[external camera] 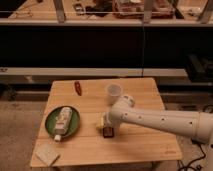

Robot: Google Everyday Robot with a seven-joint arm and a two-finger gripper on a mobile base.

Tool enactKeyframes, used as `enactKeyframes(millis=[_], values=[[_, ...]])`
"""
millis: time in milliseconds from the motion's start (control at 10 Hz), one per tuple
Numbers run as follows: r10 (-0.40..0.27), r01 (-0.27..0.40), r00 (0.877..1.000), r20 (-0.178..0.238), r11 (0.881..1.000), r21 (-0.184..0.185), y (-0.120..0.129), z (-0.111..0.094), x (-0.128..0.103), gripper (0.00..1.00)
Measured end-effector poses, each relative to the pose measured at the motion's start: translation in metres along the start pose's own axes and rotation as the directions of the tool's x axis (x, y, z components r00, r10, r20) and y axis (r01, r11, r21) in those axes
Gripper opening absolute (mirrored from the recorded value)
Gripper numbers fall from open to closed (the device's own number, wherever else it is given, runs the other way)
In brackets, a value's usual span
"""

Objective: Place the eraser in the ceramic cup

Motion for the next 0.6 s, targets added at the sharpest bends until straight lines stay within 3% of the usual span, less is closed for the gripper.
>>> enactKeyframes(millis=[500,600], values=[[-0.004,0.004,1.000,0.005,0.999,-0.047,0.0036,-0.0012,0.0009,0.07],[0.001,-0.001,1.000,0.011,0.999,-0.054,0.0049,-0.0010,0.0003,0.02]])
